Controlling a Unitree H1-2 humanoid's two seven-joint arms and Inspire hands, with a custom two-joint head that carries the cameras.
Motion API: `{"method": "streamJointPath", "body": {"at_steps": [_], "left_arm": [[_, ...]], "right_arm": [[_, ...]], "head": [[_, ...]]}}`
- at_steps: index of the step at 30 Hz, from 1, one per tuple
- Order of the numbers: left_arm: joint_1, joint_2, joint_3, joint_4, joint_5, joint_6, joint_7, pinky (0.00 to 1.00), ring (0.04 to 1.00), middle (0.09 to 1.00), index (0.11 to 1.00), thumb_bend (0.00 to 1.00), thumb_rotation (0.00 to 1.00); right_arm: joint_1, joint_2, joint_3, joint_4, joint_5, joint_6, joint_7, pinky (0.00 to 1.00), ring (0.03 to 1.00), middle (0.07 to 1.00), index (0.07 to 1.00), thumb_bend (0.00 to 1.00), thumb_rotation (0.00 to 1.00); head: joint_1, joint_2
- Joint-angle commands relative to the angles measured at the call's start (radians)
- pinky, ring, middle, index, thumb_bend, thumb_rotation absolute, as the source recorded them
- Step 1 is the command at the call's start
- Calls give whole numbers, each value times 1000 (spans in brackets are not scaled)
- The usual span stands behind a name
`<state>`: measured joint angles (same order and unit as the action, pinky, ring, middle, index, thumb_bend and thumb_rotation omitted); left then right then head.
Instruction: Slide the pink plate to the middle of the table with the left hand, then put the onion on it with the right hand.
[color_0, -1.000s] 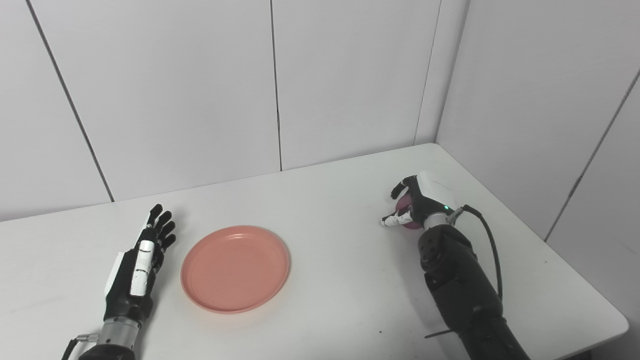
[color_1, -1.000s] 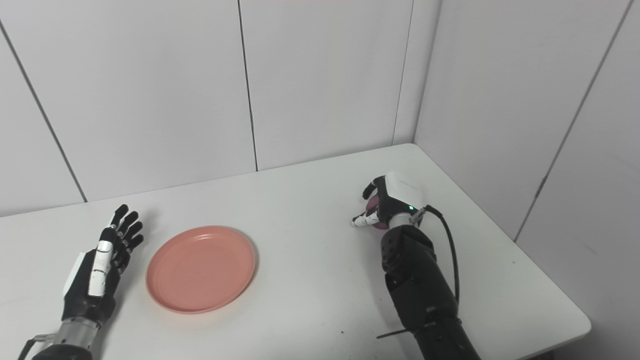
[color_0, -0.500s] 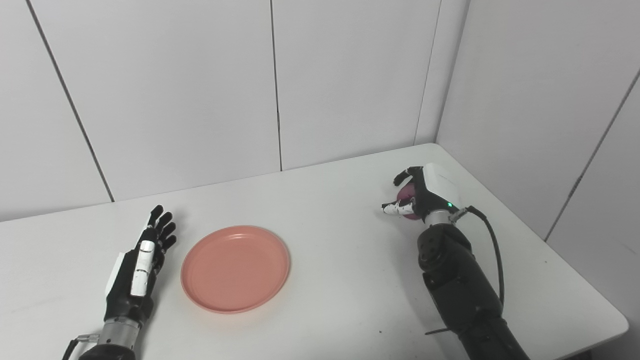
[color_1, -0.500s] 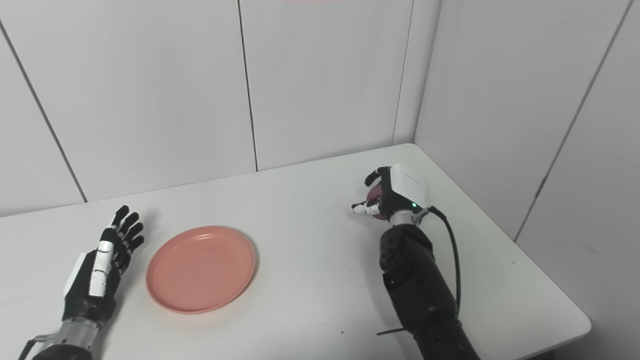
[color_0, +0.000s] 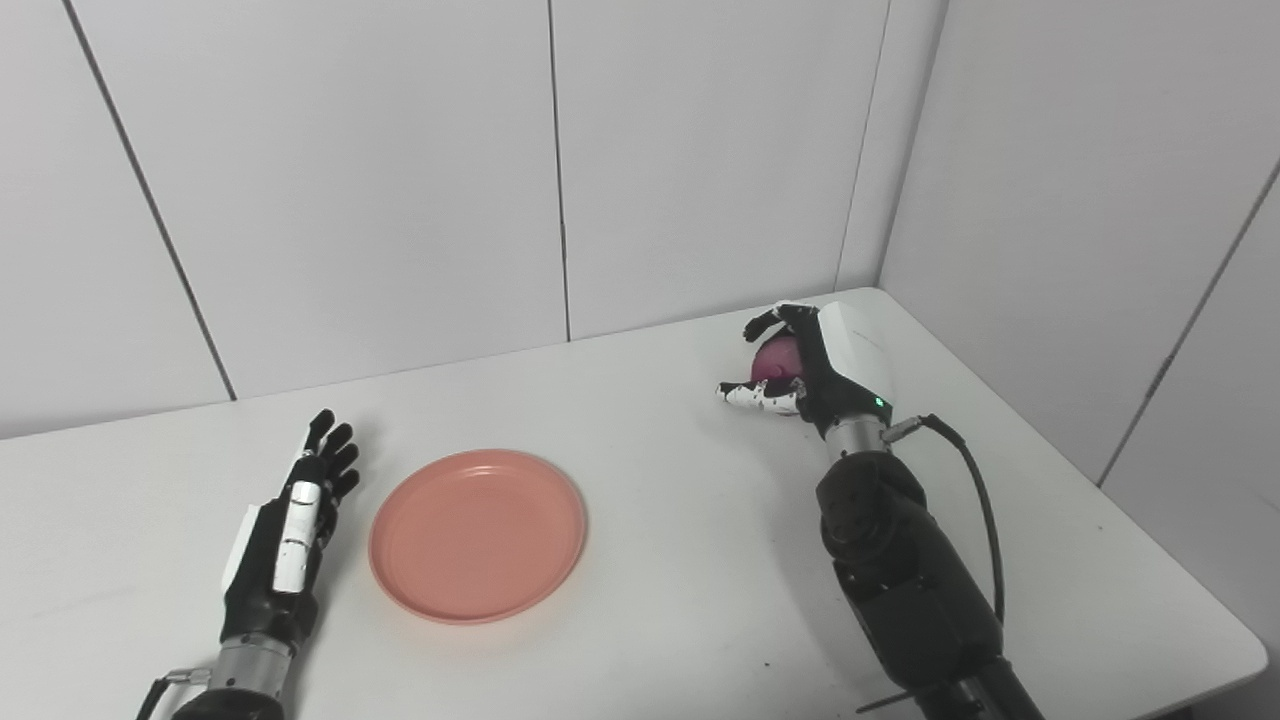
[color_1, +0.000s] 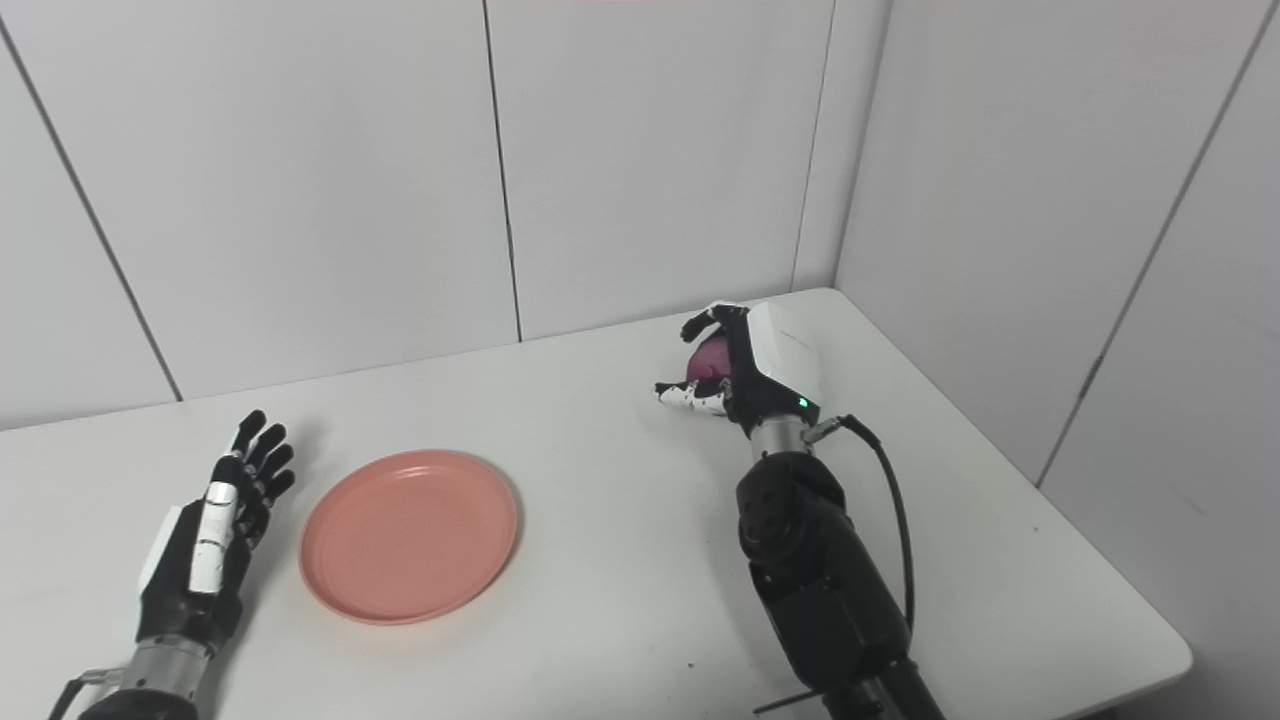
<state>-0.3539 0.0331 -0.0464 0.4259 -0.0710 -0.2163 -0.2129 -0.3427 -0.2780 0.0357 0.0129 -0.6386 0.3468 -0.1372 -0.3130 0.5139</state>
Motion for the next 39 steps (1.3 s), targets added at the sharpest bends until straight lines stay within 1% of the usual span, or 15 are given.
{"method": "streamJointPath", "body": {"at_steps": [1, 7, 9, 15, 18, 20, 22, 23, 25, 28, 29, 31, 35, 37, 39], "left_arm": [[22, -15, -9, 5, 9, -9, 13, 965, 972, 977, 985, 664, 1000], [22, -22, -5, 10, 22, -10, 19, 966, 975, 980, 988, 679, 1000], [22, -28, -5, 10, 23, -8, 22, 972, 974, 978, 987, 654, 1000], [24, -44, -11, 4, 31, -3, 41, 968, 971, 973, 975, 611, 1000], [25, -51, -17, -2, 44, -7, 51, 967, 970, 973, 974, 600, 1000], [27, -58, -20, -6, 48, -7, 58, 966, 970, 972, 972, 596, 1000], [28, -66, -22, -10, 53, -3, 65, 963, 969, 969, 967, 583, 1000], [28, -69, -22, -12, 55, 0, 69, 962, 968, 968, 963, 576, 1000], [29, -76, -26, -15, 61, 1, 74, 961, 968, 968, 963, 568, 1000], [32, -88, -31, -28, 62, 13, 78, 964, 971, 972, 965, 549, 1000], [33, -90, -33, -32, 64, 18, 79, 966, 973, 973, 967, 543, 1000], [33, -94, -37, -35, 70, 23, 84, 964, 975, 974, 967, 546, 1000], [35, -100, -47, -46, 81, 36, 97, 961, 970, 971, 964, 552, 1000], [35, -104, -49, -52, 83, 44, 101, 957, 969, 970, 964, 544, 1000], [36, -107, -52, -57, 88, 49, 106, 952, 967, 970, 965, 538, 1000]], "right_arm": [[-27, 7, 19, -38, 11, -74, -18, 175, 344, 443, 535, 501, 0], [-19, 40, 56, -43, 42, -78, 4, 167, 338, 440, 535, 500, 0], [-19, 51, 70, -55, 55, -69, 22, 194, 343, 452, 540, 501, 0], [-34, 78, 90, -48, 110, -90, 51, 160, 340, 440, 530, 500, 0], [-49, 88, 103, -41, 127, -97, 63, 190, 347, 446, 533, 502, 0], [-60, 92, 115, -36, 134, -107, 67, 153, 394, 490, 494, 510, 0], [-71, 99, 126, -28, 135, -121, 67, 201, 364, 464, 524, 505, 0], [-75, 102, 130, -25, 136, -126, 66, 256, 375, 475, 529, 506, 0], [-82, 106, 135, -20, 139, -131, 69, 268, 375, 477, 533, 506, 0], [-95, 118, 149, -16, 144, -136, 81, 188, 347, 449, 534, 502, 0], [-100, 121, 155, -14, 144, -139, 84, 161, 374, 482, 504, 507, 0], [-107, 125, 167, -3, 147, -153, 85, 186, 349, 456, 531, 502, 0], [-118, 143, 190, 24, 145, -177, 80, 223, 357, 469, 540, 502, 0], [-124, 156, 198, 38, 145, -178, 83, 178, 343, 450, 537, 501, 0], [-127, 167, 208, 50, 146, -182, 87, 149, 379, 494, 494, 508, 0]], "head": [[11, -2], [42, -8], [54, -9], [93, -6], [122, -7], [136, -6], [156, -6], [156, -6], [182, -3], [202, -4], [212, -3], [221, -3], [239, -2], [245, -1], [251, 0]]}}
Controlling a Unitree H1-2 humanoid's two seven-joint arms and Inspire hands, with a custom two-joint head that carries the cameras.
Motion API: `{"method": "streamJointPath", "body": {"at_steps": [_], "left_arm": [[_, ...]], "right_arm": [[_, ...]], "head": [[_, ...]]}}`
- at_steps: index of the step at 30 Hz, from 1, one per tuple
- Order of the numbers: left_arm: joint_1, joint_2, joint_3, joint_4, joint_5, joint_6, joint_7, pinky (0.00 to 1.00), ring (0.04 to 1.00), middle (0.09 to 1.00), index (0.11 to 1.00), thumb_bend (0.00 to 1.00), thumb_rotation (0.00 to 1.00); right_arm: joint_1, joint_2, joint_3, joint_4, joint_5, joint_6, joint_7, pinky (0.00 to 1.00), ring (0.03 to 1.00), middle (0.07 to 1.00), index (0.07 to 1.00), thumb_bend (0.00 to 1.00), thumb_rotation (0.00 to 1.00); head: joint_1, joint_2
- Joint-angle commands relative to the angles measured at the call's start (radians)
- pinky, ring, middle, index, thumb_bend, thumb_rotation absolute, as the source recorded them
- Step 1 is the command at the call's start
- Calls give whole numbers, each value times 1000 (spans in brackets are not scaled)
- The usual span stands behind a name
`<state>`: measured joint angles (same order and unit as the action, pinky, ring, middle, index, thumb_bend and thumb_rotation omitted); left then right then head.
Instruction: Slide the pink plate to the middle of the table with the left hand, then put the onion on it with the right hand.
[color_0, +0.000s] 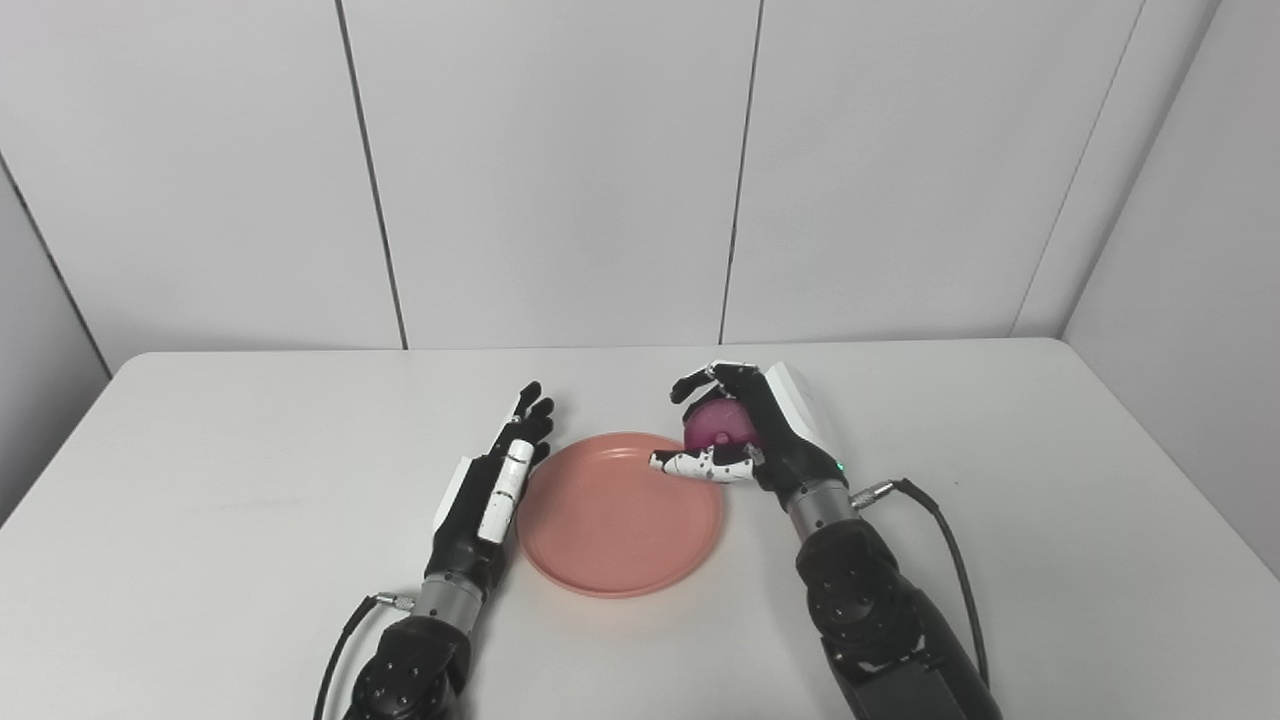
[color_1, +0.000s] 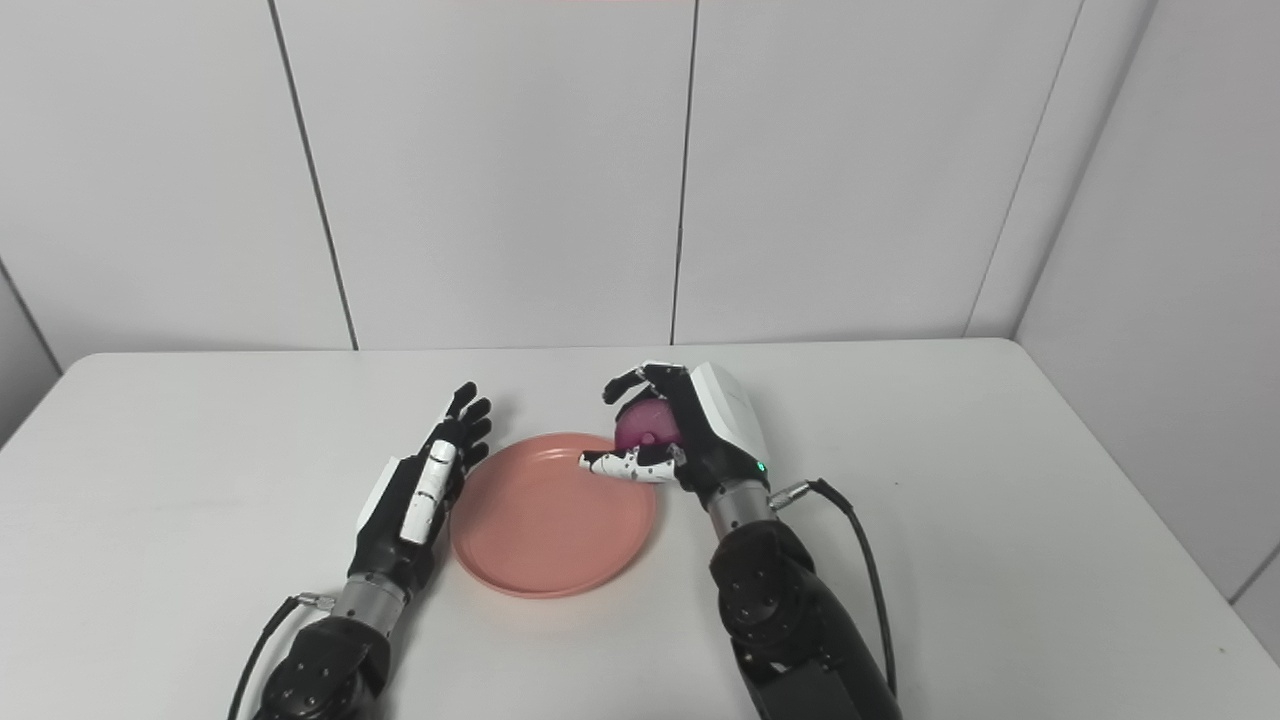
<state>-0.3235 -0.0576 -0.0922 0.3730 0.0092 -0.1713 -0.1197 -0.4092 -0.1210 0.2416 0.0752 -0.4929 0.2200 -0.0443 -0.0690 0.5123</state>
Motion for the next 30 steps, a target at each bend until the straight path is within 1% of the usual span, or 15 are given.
{"method": "streamJointPath", "body": {"at_steps": [1, 2, 3, 6, 8, 10, 12, 14, 15, 20, 24, 26, 27, 30], "left_arm": [[7, -18, -7, -5, 9, 5, 15, 950, 966, 968, 963, 536, 1000], [7, -19, -8, -5, 11, 6, 18, 949, 965, 967, 962, 534, 1000], [6, -19, -9, -4, 13, 6, 20, 950, 966, 967, 961, 535, 1000], [3, -17, -15, 2, 22, 2, 24, 953, 967, 970, 963, 544, 1000], [2, -19, -14, -1, 23, 5, 24, 956, 969, 972, 964, 542, 1000], [0, -16, -15, 3, 27, -1, 25, 956, 968, 972, 965, 548, 1000], [-2, -12, -16, 7, 33, -4, 26, 957, 970, 973, 966, 545, 1000], [-3, -13, -14, 5, 34, -5, 30, 960, 975, 973, 965, 540, 1000], [-3, -14, -13, 4, 32, -5, 31, 963, 977, 973, 964, 532, 1000], [-10, -16, -5, 9, 26, -9, 39, 967, 983, 975, 959, 512, 1000], [-14, -16, 3, 11, 25, -23, 48, 973, 984, 974, 955, 510, 1000], [-17, -15, 6, 16, 20, -37, 49, 976, 982, 971, 955, 515, 1000], [-19, -14, 7, 20, 19, -43, 49, 975, 982, 971, 956, 524, 1000], [-23, -14, 12, 25, 8, -53, 44, 973, 980, 971, 957, 533, 1000]], "right_arm": [[-61, 14, 6, -7, 0, -56, -5, 144, 387, 500, 489, 509, 0], [-62, 18, 10, -3, 0, -56, -3, 140, 392, 504, 485, 510, 0], [-63, 22, 14, 3, -3, -55, -3, 161, 361, 465, 516, 504, 0], [-70, 32, 29, 29, -8, -58, -4, 174, 352, 449, 526, 503, 0], [-74, 37, 37, 49, -9, -66, -8, 188, 355, 449, 528, 504, 0], [-79, 45, 46, 68, -10, -65, -7, 172, 392, 491, 495, 509, 0], [-86, 55, 53, 90, -9, -74, -13, 168, 399, 500, 487, 510, 0], [-93, 64, 61, 114, -11, -81, -16, 174, 364, 457, 519, 504, 0], [-97, 67, 65, 125, -11, -84, -17, 194, 360, 455, 528, 503, 0], [-118, 84, 79, 179, -12, -95, -21, 226, 363, 459, 534, 504, 0], [-131, 90, 89, 223, -22, -110, -29, 211, 361, 448, 534, 504, 0], [-135, 92, 94, 239, -27, -122, -37, 196, 379, 469, 514, 506, 0], [-136, 94, 95, 244, -28, -126, -39, 195, 365, 451, 527, 504, 0], [-137, 99, 96, 262, -28, -141, -44, 193, 360, 443, 533, 503, 0]], "head": [[8, 1], [11, 0], [13, 1], [17, 3], [19, 3], [19, 3], [19, 3], [24, 5], [25, 5], [23, 7], [24, 8], [22, 8], [22, 7], [23, 5]]}}
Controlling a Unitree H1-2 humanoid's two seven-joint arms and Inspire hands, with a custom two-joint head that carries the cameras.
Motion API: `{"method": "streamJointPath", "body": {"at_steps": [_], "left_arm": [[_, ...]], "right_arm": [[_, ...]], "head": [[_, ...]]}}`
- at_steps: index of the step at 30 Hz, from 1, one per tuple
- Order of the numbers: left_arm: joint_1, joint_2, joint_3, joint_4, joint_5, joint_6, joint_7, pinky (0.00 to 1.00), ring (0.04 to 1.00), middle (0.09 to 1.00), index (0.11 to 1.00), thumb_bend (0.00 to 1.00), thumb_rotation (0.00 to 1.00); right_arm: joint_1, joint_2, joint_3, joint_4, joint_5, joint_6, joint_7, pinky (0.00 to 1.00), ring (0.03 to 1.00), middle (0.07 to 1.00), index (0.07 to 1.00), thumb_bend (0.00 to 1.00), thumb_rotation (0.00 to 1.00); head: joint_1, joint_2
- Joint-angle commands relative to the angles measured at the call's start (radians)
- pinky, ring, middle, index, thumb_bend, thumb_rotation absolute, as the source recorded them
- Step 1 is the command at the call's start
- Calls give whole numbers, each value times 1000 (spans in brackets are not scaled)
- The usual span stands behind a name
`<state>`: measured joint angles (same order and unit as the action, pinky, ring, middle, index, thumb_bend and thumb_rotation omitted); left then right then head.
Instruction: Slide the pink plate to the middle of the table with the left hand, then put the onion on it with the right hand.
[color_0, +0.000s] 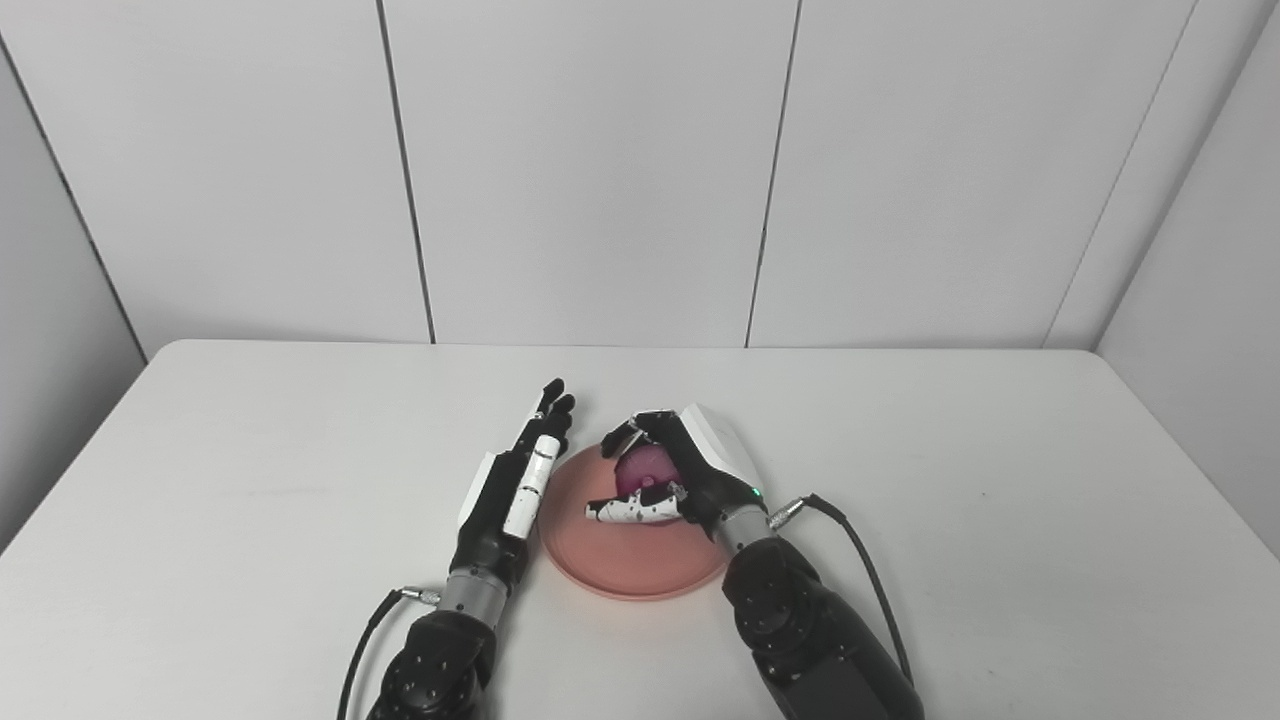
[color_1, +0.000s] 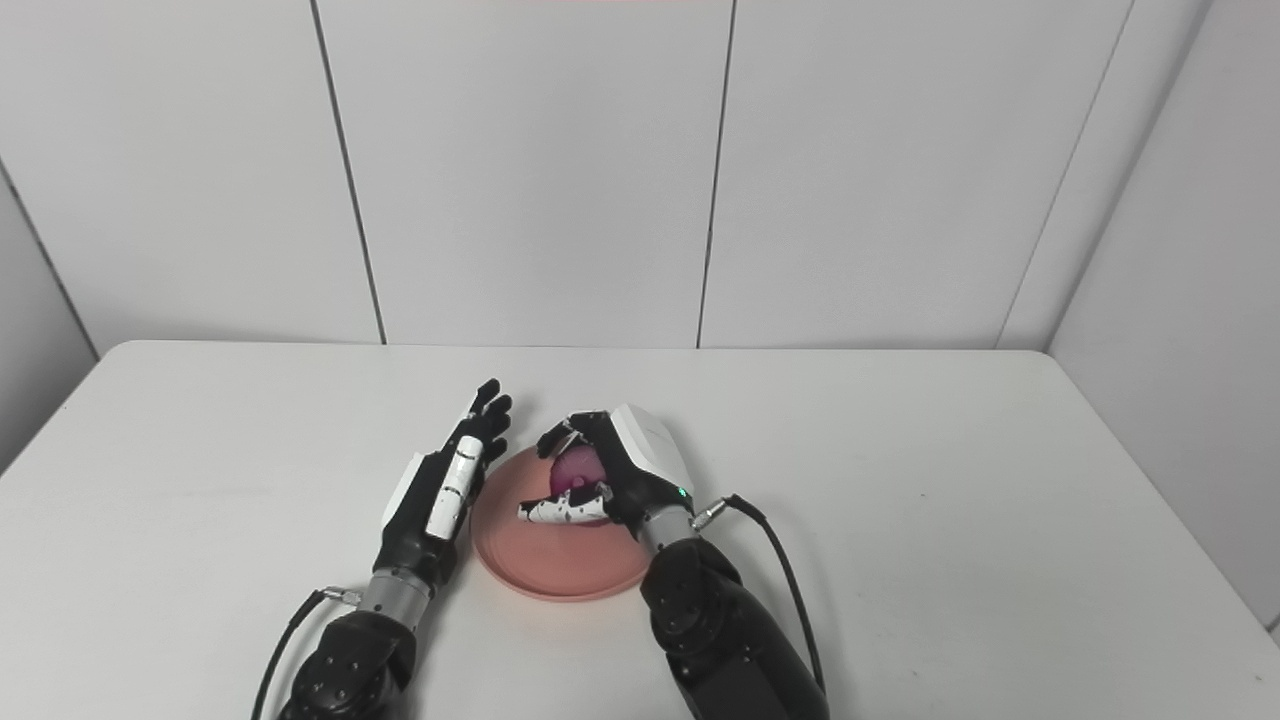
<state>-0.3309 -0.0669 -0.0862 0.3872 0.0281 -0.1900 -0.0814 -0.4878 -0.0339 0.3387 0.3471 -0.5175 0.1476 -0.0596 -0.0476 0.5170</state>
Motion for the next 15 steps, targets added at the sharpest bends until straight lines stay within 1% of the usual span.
{"method": "streamJointPath", "body": {"at_steps": [1, 5, 9, 14, 15], "left_arm": [[-16, -5, 7, 10, -15, -35, 4, 973, 980, 971, 958, 534, 1000], [-15, -6, 9, 7, -23, -32, -2, 975, 981, 974, 964, 546, 1000], [-16, -5, 7, 6, -22, -33, 3, 966, 976, 970, 963, 545, 1000], [-15, -5, 6, 3, -25, -32, 2, 963, 972, 967, 962, 537, 1000], [-15, -5, 6, 2, -24, -31, 2, 965, 973, 968, 962, 536, 1000]], "right_arm": [[-59, 13, 1, -2, -6, -75, -33, 193, 359, 442, 534, 503, 0], [-61, 16, 1, 30, -10, -104, -48, 218, 364, 449, 536, 504, 0], [-64, 16, -1, 42, -12, -94, -45, 207, 362, 446, 535, 504, 0], [-64, 12, 0, 52, -14, -104, -48, 218, 362, 447, 537, 503, 0], [-63, 11, 0, 51, -14, -107, -49, 206, 360, 443, 536, 503, 0]], "head": [[0, 0], [-3, 2], [-3, 2], [-4, 4], [-4, 4]]}}
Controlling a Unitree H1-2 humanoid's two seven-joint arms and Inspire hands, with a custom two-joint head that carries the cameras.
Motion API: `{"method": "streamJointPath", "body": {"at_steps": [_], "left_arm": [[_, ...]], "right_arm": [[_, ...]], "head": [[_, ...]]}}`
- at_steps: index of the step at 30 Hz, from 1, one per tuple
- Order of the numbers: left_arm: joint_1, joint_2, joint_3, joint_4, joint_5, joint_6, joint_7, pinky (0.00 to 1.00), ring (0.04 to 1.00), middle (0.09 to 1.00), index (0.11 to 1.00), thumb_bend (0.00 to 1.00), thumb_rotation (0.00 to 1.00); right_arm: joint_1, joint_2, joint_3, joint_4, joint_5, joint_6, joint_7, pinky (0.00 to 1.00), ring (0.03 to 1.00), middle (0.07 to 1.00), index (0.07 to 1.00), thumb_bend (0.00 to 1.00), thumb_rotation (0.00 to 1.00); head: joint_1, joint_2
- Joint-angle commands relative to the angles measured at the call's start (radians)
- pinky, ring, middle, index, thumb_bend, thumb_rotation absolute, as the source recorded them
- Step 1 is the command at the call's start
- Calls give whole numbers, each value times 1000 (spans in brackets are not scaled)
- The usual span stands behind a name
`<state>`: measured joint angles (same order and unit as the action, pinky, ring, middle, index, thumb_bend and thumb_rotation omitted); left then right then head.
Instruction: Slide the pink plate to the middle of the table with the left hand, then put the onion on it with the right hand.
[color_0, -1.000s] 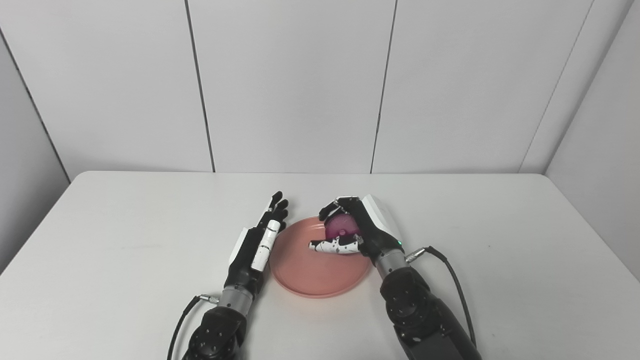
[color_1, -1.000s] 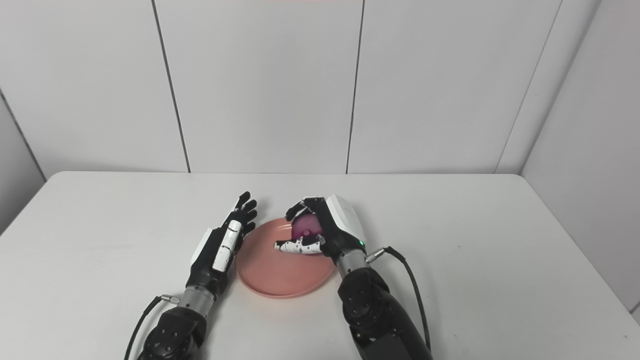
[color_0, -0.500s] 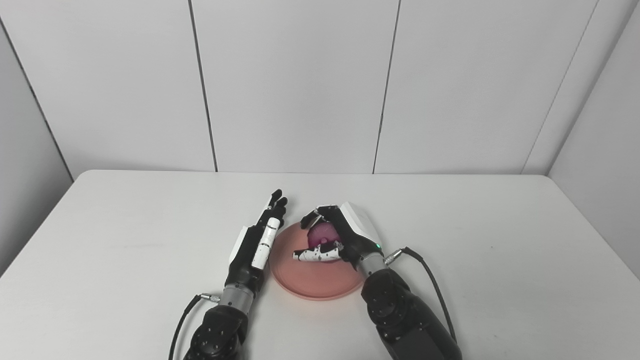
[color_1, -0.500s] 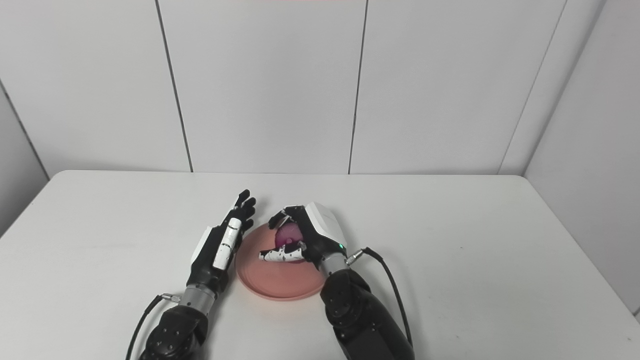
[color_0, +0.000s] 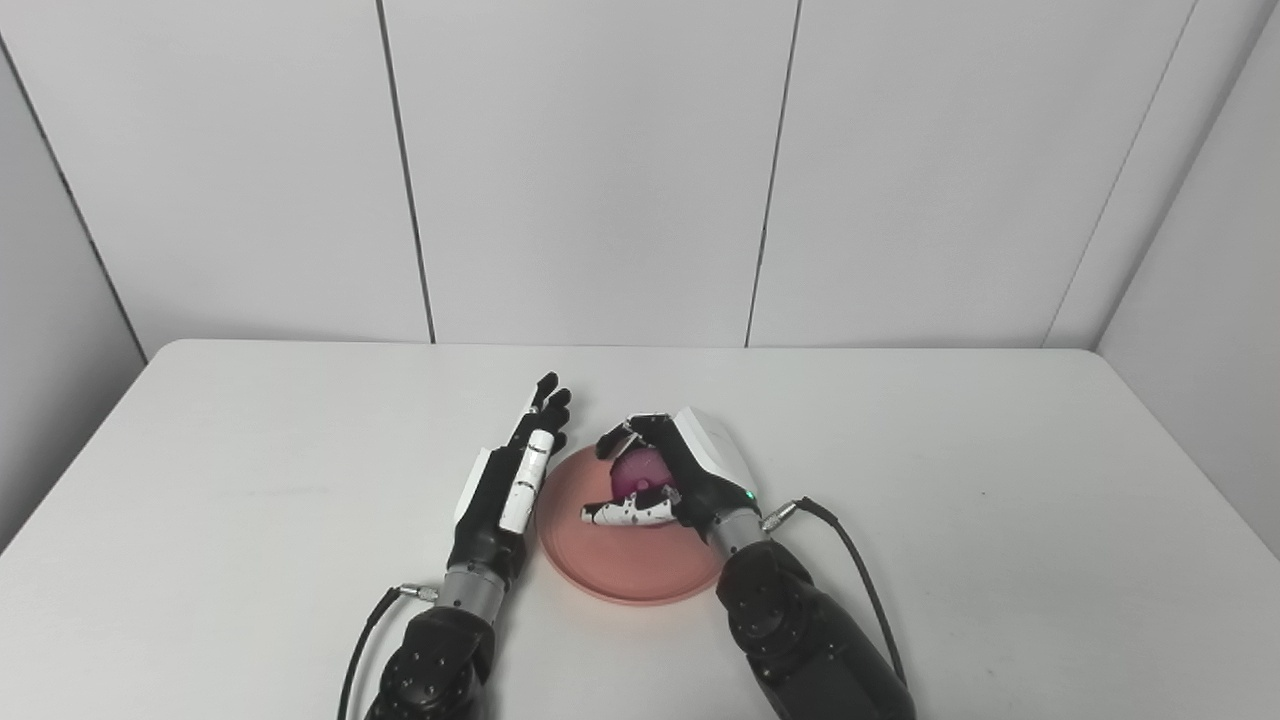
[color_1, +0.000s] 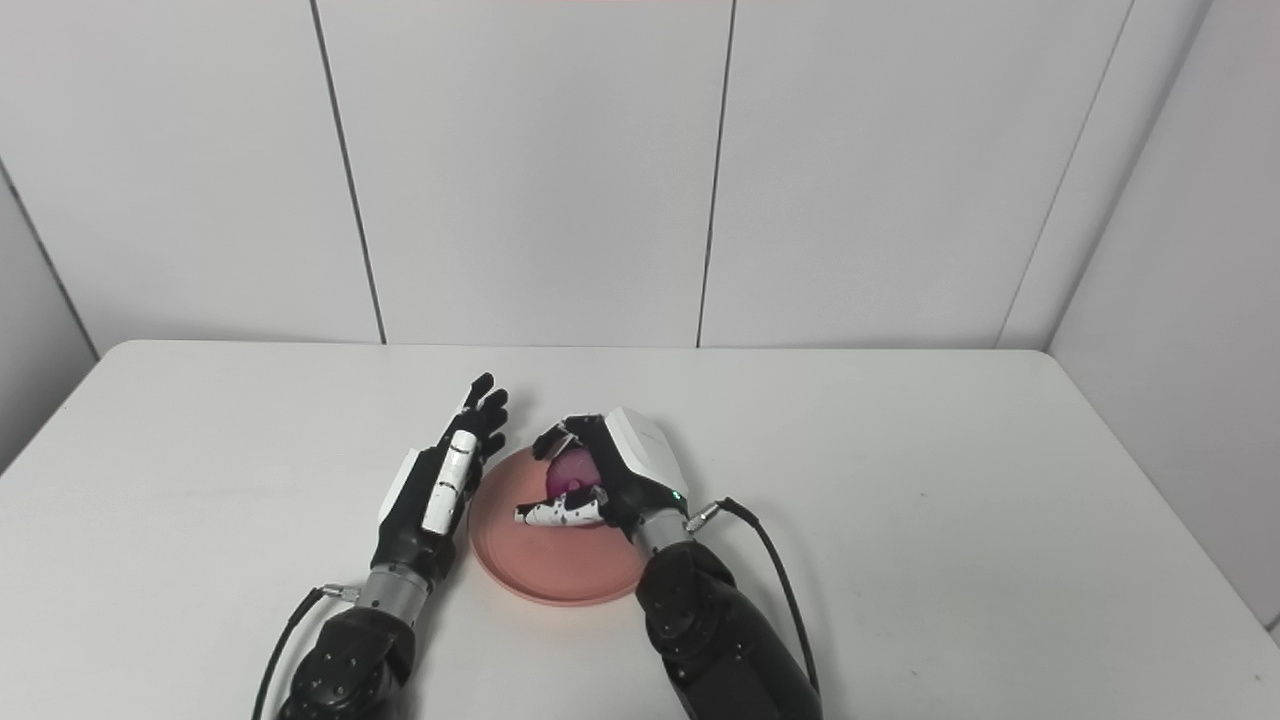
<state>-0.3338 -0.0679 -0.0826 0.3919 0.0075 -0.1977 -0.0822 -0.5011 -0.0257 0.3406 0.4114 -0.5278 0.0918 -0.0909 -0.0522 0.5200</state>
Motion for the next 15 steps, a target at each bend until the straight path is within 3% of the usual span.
{"method": "streamJointPath", "body": {"at_steps": [1, 15], "left_arm": [[-12, -4, 2, -2, -3, -23, 3, 965, 974, 967, 961, 535, 1000], [-23, -2, -2, 22, 13, -34, 16, 975, 982, 976, 959, 546, 1000]], "right_arm": [[-49, 2, -1, -15, -5, -56, -19, 207, 360, 443, 536, 503, 0], [-19, -17, 22, -111, -32, -60, -9, 268, 375, 463, 535, 505, 0]], "head": [[-1, 1], [1, 0]]}}
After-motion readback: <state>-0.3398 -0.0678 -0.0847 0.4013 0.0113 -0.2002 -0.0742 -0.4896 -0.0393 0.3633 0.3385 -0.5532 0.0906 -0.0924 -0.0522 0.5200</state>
